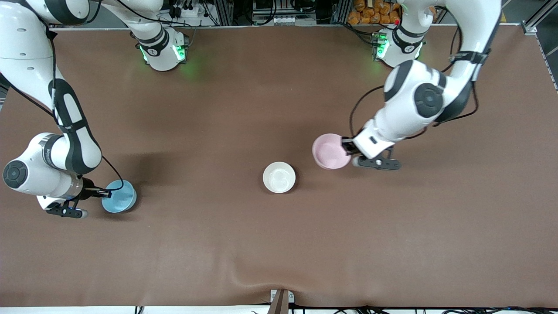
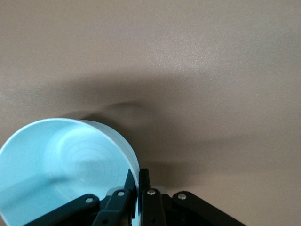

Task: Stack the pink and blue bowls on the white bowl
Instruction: 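Carry the pink bowl with the left gripper onto the white bowl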

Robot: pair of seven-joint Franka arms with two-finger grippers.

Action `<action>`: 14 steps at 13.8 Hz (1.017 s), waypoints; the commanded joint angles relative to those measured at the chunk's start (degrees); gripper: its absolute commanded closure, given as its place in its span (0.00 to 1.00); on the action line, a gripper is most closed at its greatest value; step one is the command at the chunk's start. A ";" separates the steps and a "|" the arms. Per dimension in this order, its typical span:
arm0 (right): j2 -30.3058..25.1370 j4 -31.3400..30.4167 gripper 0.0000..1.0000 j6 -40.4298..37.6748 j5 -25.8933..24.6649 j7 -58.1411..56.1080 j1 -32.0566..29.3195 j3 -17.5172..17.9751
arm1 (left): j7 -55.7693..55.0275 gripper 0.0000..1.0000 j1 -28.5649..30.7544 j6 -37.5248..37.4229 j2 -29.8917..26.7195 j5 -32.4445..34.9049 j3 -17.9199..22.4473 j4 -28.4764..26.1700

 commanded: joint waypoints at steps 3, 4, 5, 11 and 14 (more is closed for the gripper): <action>-6.23 -2.52 1.00 -2.11 0.22 -1.04 -0.74 0.19 | -9.82 1.00 -6.63 -1.01 9.50 -0.03 0.58 11.14; -7.99 -2.52 1.00 -3.25 0.22 -1.65 -0.74 0.19 | -12.54 1.00 -7.77 -1.01 11.26 0.06 0.58 13.08; -10.09 -2.52 1.00 -4.91 0.22 -2.53 -0.82 0.19 | -14.83 1.00 -9.08 -1.01 13.19 0.24 0.67 15.10; -22.40 -2.00 1.00 -18.71 1.09 -3.51 -0.13 0.55 | -16.96 1.00 -12.35 -0.49 19.79 2.60 1.29 18.98; -25.14 -1.99 1.00 -24.53 8.21 -2.89 0.05 0.55 | -16.61 1.00 -12.61 2.66 22.51 3.14 2.34 19.07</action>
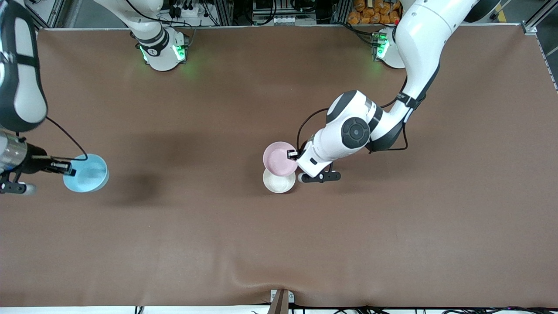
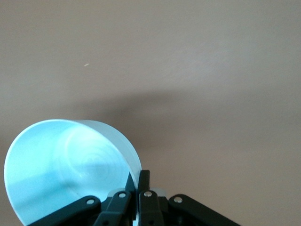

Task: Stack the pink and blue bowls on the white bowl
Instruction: 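Carry the pink bowl with the left gripper onto the white bowl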

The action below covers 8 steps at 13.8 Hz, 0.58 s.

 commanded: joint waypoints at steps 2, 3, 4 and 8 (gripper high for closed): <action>-2.34 -1.66 1.00 -1.19 3.78 2.63 1.72 0.14 | -1.20 1.00 -2.23 4.18 3.53 1.47 1.56 1.94; -3.04 -1.75 1.00 -1.19 3.79 5.79 3.55 0.14 | -1.20 1.00 -3.46 4.37 3.62 1.30 3.13 1.94; -3.31 -1.75 1.00 -1.28 3.79 9.04 5.75 0.06 | -1.02 1.00 -5.03 4.45 3.71 1.30 4.89 1.94; -3.75 -1.66 1.00 -0.49 3.70 20.73 13.31 0.06 | -0.58 1.00 -6.98 5.60 5.03 1.21 7.45 2.90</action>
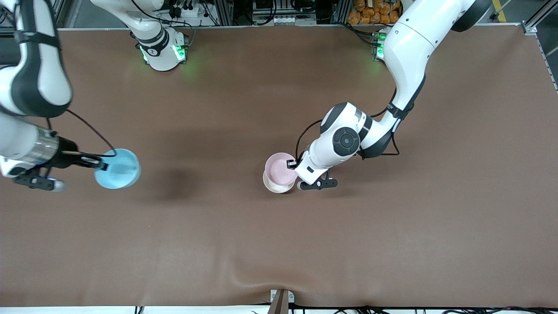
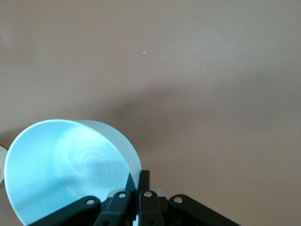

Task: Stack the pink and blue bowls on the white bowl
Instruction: 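Release the pink bowl with the left gripper while the right gripper carries the blue bowl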

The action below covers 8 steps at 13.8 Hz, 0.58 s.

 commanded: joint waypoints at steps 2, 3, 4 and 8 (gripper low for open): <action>-1.78 -1.44 1.00 1.88 0.64 7.86 6.13 -0.40 | -0.67 1.00 -0.71 1.29 2.10 1.07 0.65 2.52; -1.69 -1.53 1.00 2.24 0.56 10.66 7.62 -0.40 | -0.67 1.00 -0.71 1.56 2.37 1.07 0.65 2.52; -1.43 -1.53 1.00 2.33 0.38 14.34 9.29 -0.40 | -0.58 1.00 -0.71 1.82 2.46 1.07 0.65 2.52; -0.72 -1.62 1.00 6.19 0.03 24.38 15.10 -0.48 | -0.67 1.00 -0.79 2.70 3.42 0.99 0.65 3.14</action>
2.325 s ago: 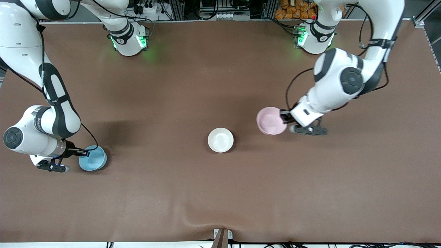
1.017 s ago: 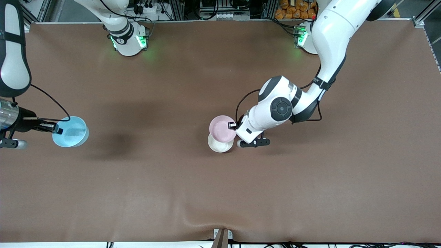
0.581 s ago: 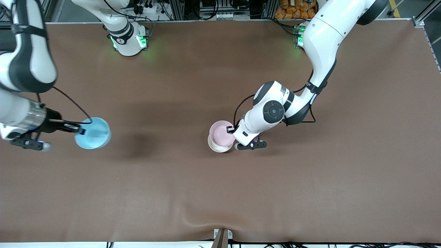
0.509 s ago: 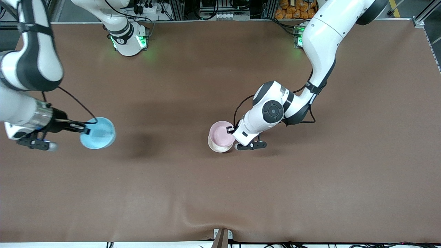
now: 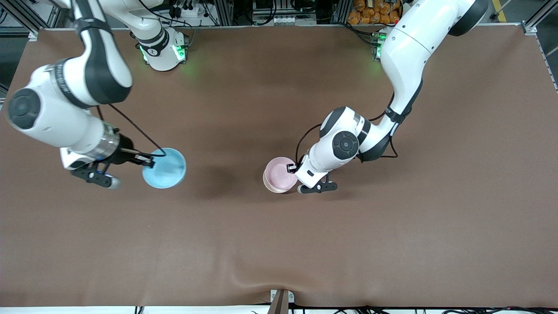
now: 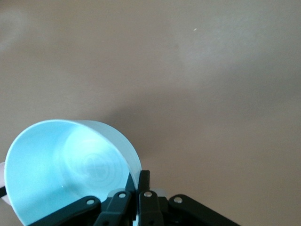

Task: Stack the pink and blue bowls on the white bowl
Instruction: 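Release the pink bowl with the left gripper while the right gripper carries the blue bowl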

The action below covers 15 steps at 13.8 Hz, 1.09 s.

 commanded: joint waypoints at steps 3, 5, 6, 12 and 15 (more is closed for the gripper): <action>0.23 -1.07 1.00 3.56 0.03 8.70 4.34 -0.44 | -0.67 1.00 -0.69 0.71 1.67 0.99 0.30 2.02; 0.85 -0.98 1.00 4.45 -0.06 11.69 6.10 -0.53 | -0.85 1.00 -1.47 1.24 2.11 1.07 0.30 2.02; 0.85 -0.98 1.00 4.97 -0.06 12.84 6.63 -0.53 | -1.02 1.00 -1.91 1.59 2.29 1.07 0.39 2.02; 1.55 -0.98 1.00 6.21 -0.06 17.14 9.97 -0.44 | -1.46 0.00 -1.92 2.29 2.73 1.16 0.39 2.02; 3.13 -0.98 1.00 8.84 -0.06 22.15 12.60 -0.53 | -1.20 0.00 -0.26 0.28 -1.82 2.83 0.48 1.76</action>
